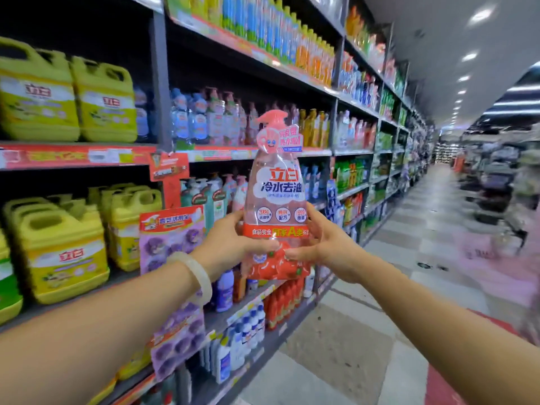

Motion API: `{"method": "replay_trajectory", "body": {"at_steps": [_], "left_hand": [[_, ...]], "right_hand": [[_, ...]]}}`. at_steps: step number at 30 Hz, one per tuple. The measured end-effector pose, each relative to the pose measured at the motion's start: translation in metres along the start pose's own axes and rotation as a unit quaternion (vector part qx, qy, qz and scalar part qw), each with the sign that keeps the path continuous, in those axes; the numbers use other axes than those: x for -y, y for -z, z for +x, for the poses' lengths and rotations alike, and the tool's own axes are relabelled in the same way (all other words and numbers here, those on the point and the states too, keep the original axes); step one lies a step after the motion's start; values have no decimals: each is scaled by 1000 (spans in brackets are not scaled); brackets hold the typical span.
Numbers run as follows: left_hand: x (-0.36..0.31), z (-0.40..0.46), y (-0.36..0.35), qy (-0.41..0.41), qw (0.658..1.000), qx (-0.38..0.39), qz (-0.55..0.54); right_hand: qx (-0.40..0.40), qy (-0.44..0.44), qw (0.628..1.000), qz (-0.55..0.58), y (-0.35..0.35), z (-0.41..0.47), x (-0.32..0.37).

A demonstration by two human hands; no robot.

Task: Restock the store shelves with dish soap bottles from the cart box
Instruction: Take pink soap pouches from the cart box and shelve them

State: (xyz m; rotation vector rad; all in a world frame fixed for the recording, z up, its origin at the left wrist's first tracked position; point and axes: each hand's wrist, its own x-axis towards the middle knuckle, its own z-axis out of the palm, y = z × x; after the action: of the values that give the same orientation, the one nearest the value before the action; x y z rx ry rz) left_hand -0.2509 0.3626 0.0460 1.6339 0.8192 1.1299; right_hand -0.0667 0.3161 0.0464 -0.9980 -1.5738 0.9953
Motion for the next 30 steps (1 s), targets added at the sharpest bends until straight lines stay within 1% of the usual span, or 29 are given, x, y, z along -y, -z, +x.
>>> {"method": "replay_trajectory", "body": {"at_steps": [3,7,10,14,18,21,23,25,27,30], "left_hand": [[13,75,-27,-4,1000,7,-5],[27,168,-57,2,1000,12,-22],[36,225,-79,-9,1000,16,-8],[46,294,-104,-21,1000,19,8],[57,369,-126,-43,998,-2,38],[62,427,-143,-55,997,-15,49],[62,469,-153,-59,996,-31,54],[61,514,-159,-60,995,-46,69],[59,558,-163,-62,994,-57,72],[56,619,-163,-70,991,-90,76]], "right_hand": [[-19,-12,1000,-4,56,45,-12],[-23,-22,999,-19,122,105,-25],[-39,-28,999,-22,170,142,-41],[-41,-22,998,-29,226,191,-64],[-49,-21,998,-35,287,251,-92],[-30,-23,998,-55,336,305,-111],[-22,-5,998,-59,369,343,-117],[-16,9,998,-53,397,381,-117],[6,22,998,-60,423,420,-117],[27,43,997,-63,456,479,-119]]}}
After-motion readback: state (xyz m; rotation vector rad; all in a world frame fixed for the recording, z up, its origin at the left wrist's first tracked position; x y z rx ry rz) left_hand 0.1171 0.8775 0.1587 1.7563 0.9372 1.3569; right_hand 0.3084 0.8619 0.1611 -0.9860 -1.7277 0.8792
